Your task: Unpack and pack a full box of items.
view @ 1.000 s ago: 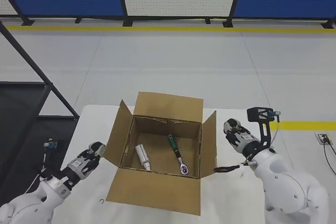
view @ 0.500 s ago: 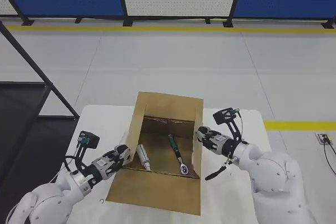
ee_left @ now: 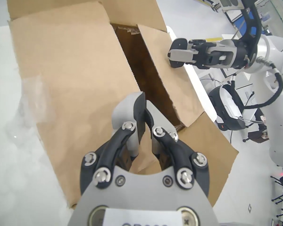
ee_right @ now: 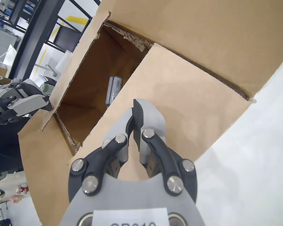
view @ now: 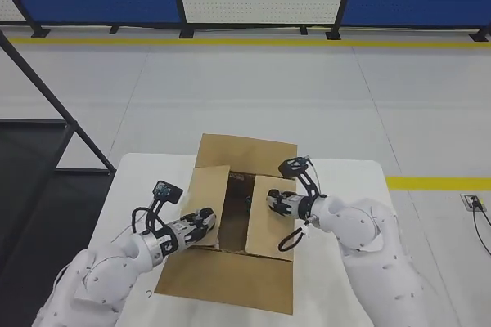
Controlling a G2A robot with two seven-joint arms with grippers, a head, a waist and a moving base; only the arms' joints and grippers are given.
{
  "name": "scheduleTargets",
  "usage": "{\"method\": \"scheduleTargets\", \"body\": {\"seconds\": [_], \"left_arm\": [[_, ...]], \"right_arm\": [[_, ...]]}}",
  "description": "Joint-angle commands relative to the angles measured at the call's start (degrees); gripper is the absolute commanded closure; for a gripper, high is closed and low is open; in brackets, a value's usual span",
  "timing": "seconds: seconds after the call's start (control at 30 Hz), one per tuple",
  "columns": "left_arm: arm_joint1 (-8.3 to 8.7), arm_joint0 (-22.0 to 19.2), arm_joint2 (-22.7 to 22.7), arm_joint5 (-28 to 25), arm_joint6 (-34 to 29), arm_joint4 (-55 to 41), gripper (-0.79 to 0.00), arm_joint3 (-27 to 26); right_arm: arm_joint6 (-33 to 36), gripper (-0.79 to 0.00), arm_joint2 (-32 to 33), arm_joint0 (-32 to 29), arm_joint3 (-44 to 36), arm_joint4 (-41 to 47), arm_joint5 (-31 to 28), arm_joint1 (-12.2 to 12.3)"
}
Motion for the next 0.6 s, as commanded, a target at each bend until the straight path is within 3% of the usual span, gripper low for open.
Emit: {"method": "scheduleTargets", "body": {"seconds": [0.0,0.57], "left_arm": [[-0.14,-0.8,0.9,0.3,-0.2,0.1,0.000,0.8],[-0.58,-2.2,4.0,3.1,-2.4,2.5,0.000,2.2]], "right_arm": [[0.4,0.000,-0.9,0.6,1.0,-0.5,0.2,0.1],[0.0,0.000,-2.5,2.0,1.9,1.0,-0.4,1.2]]}}
